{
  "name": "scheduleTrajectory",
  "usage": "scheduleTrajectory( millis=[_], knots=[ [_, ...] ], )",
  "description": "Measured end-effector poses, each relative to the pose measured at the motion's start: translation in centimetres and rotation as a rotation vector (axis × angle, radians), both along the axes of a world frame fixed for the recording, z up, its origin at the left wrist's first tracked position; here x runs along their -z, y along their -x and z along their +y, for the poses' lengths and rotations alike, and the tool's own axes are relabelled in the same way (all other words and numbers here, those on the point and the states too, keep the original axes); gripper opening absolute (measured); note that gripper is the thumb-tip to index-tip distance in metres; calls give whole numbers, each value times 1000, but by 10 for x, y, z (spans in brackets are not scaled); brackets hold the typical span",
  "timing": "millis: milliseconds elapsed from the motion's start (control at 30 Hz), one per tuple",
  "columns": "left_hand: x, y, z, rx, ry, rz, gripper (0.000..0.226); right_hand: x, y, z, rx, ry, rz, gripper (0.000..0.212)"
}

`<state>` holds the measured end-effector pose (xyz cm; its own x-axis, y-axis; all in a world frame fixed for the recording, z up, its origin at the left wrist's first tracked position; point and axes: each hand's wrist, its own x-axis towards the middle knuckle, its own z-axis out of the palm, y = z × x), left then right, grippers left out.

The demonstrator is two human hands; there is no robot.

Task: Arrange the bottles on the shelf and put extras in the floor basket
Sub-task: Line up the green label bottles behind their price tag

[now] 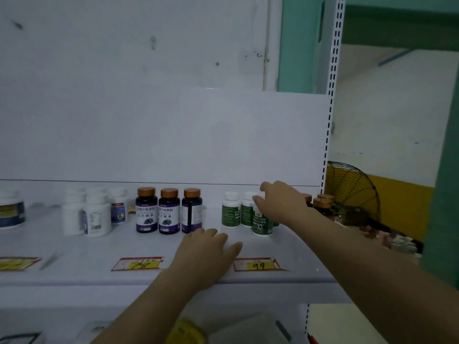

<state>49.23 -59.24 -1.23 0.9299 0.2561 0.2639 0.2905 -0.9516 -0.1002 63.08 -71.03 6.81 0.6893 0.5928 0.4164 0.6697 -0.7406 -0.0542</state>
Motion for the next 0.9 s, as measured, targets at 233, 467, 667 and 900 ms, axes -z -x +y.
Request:
scheduleTrajectory(
  millis=[233,467,667,900],
  knots=[
    [4,2,-9,-68,256,-97,46,5,-6,19,11,9,76,45],
    [3,-1,-9,-81,166,-19,54,0,-10,14,-14,-28,106,28],
    [-11,2,-18,-128,206,-66,58,-25,1,4,-255,-84,299,43],
    [-27,-9,-21,20,709,-272,60,-43,27,-6,-479,-7,367,36]
  ],
)
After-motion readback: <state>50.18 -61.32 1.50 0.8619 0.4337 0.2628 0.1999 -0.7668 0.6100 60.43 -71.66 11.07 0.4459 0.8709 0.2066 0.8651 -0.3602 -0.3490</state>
